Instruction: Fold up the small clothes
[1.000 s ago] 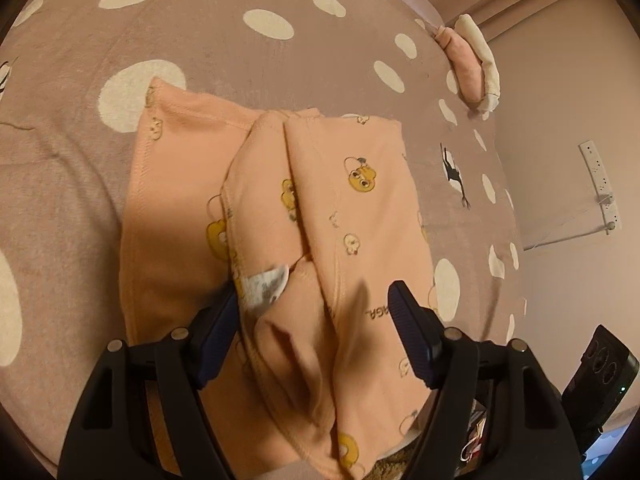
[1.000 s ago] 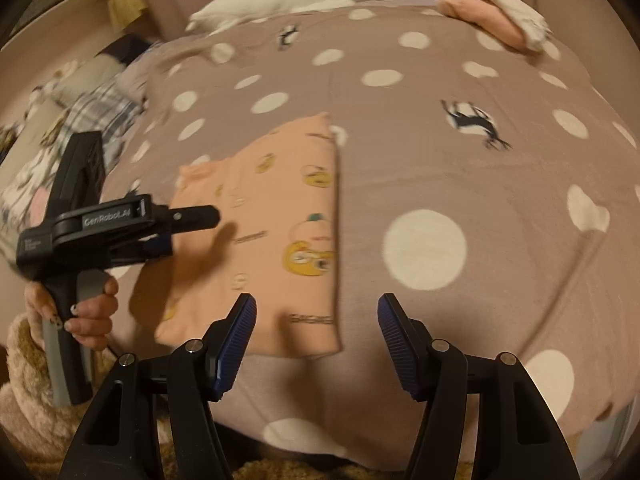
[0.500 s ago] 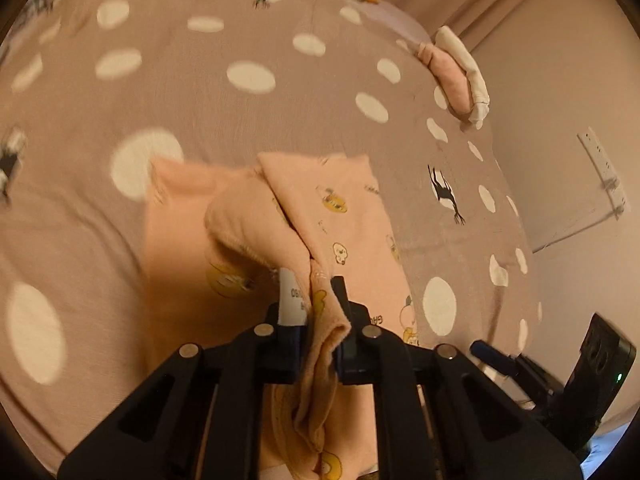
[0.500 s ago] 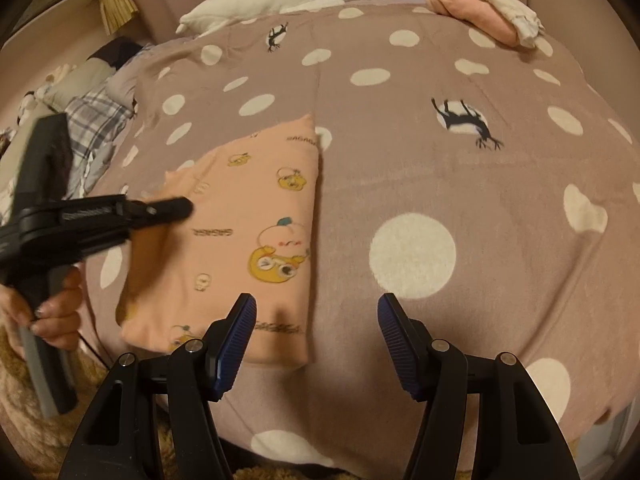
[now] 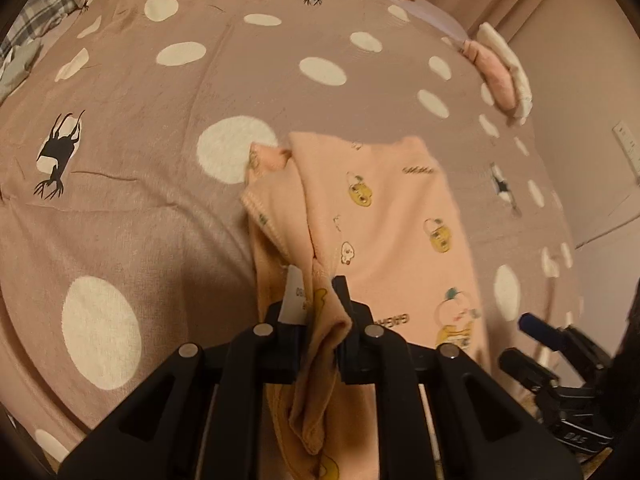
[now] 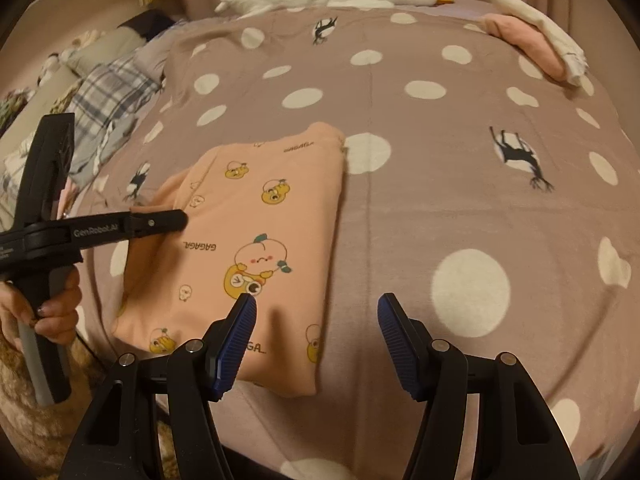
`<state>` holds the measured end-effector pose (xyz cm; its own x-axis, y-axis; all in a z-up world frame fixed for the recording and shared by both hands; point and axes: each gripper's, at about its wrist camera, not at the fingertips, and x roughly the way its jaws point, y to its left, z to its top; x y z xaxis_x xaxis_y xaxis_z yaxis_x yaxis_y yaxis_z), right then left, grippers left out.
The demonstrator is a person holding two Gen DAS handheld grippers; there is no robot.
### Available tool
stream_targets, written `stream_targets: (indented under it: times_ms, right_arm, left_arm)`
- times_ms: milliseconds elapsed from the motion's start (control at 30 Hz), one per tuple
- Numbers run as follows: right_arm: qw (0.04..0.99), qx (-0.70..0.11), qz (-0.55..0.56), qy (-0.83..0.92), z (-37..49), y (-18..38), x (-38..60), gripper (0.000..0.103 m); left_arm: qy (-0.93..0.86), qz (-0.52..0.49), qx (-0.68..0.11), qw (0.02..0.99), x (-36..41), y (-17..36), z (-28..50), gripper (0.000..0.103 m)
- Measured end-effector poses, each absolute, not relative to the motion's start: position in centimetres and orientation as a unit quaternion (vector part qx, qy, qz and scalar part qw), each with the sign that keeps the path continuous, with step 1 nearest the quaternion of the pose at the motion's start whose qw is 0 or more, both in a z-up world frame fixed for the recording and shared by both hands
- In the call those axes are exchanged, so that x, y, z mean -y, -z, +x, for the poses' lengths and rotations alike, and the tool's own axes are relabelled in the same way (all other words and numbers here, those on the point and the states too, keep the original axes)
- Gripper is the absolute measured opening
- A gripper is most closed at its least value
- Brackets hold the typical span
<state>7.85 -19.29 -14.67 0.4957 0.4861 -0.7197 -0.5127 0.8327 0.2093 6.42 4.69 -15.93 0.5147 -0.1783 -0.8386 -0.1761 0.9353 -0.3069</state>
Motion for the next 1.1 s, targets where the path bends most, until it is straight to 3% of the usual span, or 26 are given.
stream_targets:
  times_ms: [167, 333, 400, 500, 600, 700, 1100]
  right_arm:
    - [0.858, -0.424, -0.036, -0.286, 8.0, 15.7, 18.0, 0.063]
    - [0.852, -0.446, -0.047, -0.270, 8.5, 17.0, 17.6, 0.063]
    - [0.852, -0.445, -0.042, -0.272, 8.5, 16.8, 17.7, 0.063]
    - [0.859, -0.432, -0.036, -0.273, 8.5, 15.9, 18.1, 0.063]
    - [0.862, -0.420, -0.009, -0.285, 9.2, 14.9, 18.6, 0.064]
    - [0.863, -0.419, 0.009, -0.283, 10.1, 14.6, 18.4, 0.075]
    - [0.835, -0.453, 0.023, -0.311, 11.9, 16.7, 14.9, 0.075]
  left_arm:
    - [-0.002, -0.186, -0.490, 0.851, -5.0, 16.8, 6.3, 0.018]
    - [-0.013, -0.183, -0.485, 0.855, -5.1, 16.1, 5.4, 0.030]
    - [-0.025, -0.175, -0.478, 0.861, -5.3, 15.4, 4.7, 0.048]
    - [-0.036, -0.174, -0.456, 0.872, -5.8, 14.1, 3.6, 0.066]
    - [-0.026, -0.200, -0.442, 0.874, -6.4, 13.6, 2.8, 0.077]
    - [-0.023, -0.205, -0.449, 0.869, -6.2, 14.1, 2.7, 0.077]
    - [0.013, -0.246, -0.492, 0.835, -5.2, 17.7, 3.2, 0.076]
